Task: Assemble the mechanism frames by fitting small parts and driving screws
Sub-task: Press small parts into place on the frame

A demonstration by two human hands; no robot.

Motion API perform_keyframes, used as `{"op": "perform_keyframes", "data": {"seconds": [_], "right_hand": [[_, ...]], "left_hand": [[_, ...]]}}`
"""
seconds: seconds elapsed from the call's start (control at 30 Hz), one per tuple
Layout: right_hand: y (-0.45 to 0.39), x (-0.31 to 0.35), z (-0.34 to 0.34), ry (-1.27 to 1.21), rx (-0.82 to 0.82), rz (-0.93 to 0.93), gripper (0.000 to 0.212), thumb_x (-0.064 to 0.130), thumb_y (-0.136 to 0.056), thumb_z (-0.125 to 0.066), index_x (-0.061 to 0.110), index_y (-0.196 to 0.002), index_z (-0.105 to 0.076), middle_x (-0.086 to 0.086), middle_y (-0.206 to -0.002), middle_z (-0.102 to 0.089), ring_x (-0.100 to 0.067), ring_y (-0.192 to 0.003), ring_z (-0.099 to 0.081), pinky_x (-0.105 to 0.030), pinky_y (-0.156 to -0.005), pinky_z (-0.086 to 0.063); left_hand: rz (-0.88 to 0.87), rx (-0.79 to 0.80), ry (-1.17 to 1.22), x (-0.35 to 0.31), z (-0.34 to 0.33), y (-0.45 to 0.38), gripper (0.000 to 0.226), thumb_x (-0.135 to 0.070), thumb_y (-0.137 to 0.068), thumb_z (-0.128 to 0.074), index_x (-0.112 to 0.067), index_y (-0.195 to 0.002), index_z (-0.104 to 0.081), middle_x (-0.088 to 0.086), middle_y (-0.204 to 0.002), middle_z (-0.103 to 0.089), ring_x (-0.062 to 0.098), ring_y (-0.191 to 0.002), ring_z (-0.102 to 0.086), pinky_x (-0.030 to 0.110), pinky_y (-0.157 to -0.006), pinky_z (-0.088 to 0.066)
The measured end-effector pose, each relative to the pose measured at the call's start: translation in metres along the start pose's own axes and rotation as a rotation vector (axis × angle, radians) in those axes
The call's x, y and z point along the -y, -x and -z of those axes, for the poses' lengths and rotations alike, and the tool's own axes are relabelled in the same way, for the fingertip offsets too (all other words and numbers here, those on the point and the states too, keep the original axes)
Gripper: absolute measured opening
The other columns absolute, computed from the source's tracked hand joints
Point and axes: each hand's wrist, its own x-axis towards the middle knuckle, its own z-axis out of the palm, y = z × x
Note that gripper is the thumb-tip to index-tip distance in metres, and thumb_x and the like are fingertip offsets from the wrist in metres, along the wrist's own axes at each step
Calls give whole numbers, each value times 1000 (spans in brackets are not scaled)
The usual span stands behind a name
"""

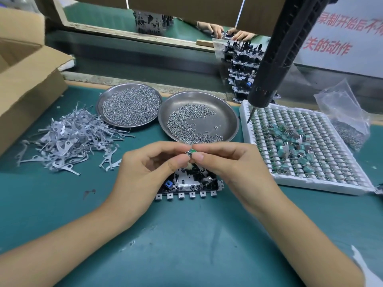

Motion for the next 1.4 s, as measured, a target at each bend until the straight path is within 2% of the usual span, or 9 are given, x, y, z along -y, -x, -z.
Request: {"op": "perform_keyframes", "data": {"seconds": [0.17,0.27,0.4,0.6,0.67,0.87,1.0,1.3,1.4], "right_hand": [[1,1,0,52,40,40,18,4,-76,-74,6,-94,-74,-10,-86,-75,-18,-80,-72,-19,-71,-53],[2,2,1,98,85,81,19,8,-77,-73,10,-95,-75,-7,-85,-75,-16,-81,-71,-18,-69,-52],[3,1,0,213,94,174,14,10,-79,-73,18,-90,-77,3,-84,-75,-9,-81,-71,-17,-71,-52],[6,3,-2,357,46,306,15,10,-77,-75,19,-89,-77,2,-82,-75,-16,-79,-69,-39,-74,-54],[7,3,-1,415,34,340,17,8,-78,-76,21,-89,-77,3,-82,-74,-20,-79,-67,-41,-74,-53],[13,-14,1,770,51,521,15,9,-77,-77,15,-90,-78,6,-86,-73,-15,-83,-60,-27,-79,-47],[12,-25,-2,933,60,737,11,15,-75,-74,13,-85,-79,2,-83,-74,-25,-73,-57,-36,-70,-50],[10,-30,-1,1064,20,865,6,17,-75,-76,16,-80,-79,4,-86,-73,-25,-73,-59,-41,-71,-48],[11,-29,-1,1096,35,870,6,16,-76,-76,15,-81,-78,2,-88,-73,-26,-75,-60,-43,-71,-48]], "left_hand": [[-84,16,-112,2,2,-1,11,-21,-78,-76,-28,-87,-76,-4,-90,-66,9,-79,-63,14,-70,-49],[-101,-7,-127,4,4,-3,19,-33,-72,-73,-33,-92,-74,-7,-91,-60,9,-77,-60,16,-69,-48],[-74,2,-103,6,7,-3,33,-32,-70,-73,-34,-102,-67,-9,-91,-58,10,-76,-59,21,-74,-49],[-84,67,-213,1,13,-8,38,-27,-71,-77,-36,-105,-64,-6,-91,-61,12,-83,-59,25,-80,-48],[-80,97,-266,-2,16,-9,37,-28,-72,-75,-37,-105,-63,-8,-92,-62,11,-84,-59,25,-81,-48],[-49,82,-224,-7,26,-10,19,-31,-81,-66,-32,-99,-67,-15,-88,-67,2,-81,-61,15,-77,-48],[-38,-10,-273,2,30,-3,13,-36,-86,-57,-33,-94,-67,-17,-86,-69,-1,-80,-61,15,-78,-48],[-99,-9,-436,1,30,-1,13,-30,-90,-53,-35,-92,-65,-12,-84,-67,0,-82,-60,20,-78,-47],[-142,37,-507,-1,28,2,16,-26,-90,-55,-22,-94,-70,-5,-86,-65,7,-82,-59,25,-77,-46]]}}
